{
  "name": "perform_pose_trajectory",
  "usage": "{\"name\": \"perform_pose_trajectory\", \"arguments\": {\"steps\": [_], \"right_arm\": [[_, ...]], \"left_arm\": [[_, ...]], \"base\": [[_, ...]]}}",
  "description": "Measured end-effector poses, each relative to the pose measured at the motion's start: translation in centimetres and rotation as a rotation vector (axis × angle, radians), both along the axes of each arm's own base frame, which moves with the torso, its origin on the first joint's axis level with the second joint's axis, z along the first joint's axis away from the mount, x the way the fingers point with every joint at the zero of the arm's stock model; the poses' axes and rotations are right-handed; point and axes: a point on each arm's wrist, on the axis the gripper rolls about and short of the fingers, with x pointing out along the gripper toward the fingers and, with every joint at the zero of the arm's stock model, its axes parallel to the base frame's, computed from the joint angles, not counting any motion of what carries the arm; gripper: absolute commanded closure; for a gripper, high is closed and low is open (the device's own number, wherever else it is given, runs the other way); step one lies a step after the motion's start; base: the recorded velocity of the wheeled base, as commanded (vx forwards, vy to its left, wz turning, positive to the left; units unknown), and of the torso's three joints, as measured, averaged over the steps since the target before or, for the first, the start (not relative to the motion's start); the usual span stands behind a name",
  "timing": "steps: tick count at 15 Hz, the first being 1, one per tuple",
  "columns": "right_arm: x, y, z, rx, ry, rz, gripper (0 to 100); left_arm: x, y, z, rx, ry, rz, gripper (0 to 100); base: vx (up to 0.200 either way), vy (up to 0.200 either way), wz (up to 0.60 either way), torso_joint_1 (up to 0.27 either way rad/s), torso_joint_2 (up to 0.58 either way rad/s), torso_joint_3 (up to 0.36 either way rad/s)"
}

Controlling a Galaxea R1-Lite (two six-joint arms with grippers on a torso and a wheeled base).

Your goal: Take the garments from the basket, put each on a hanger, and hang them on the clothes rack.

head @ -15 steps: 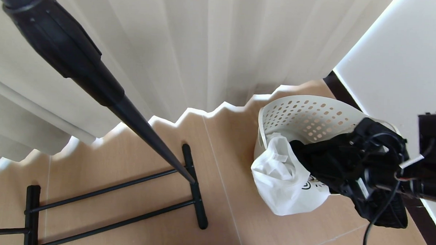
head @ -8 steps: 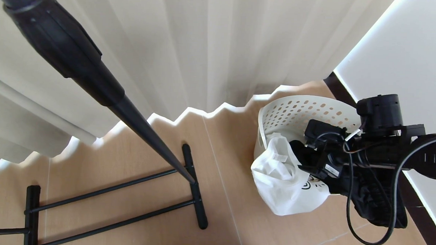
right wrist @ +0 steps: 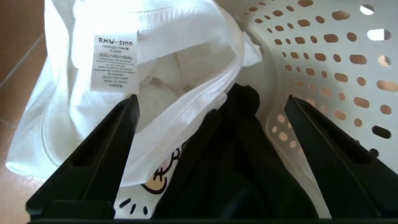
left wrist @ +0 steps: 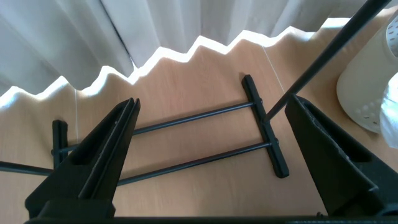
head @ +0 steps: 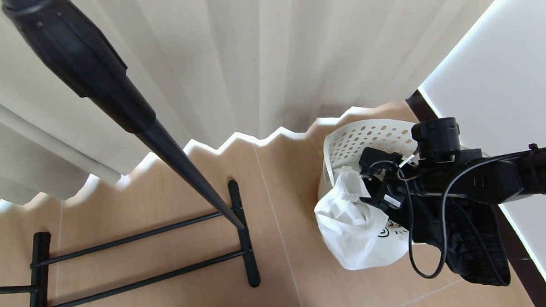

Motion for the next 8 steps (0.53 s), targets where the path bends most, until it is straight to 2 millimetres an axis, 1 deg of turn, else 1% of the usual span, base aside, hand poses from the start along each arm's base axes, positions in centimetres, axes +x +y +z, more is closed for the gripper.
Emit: {"name": "perform_pose_trajectory", "arguments": {"steps": [8], "right_arm": [[3.6, 1.1, -0.1, 0.020, -0.045, -0.035, 0]], "left_arm": [[0.0, 0.0, 0.0, 0.000, 0.000, 0.000, 0]], "base": [[0.000, 0.000, 0.00, 0.000, 0.00, 0.000]]}}
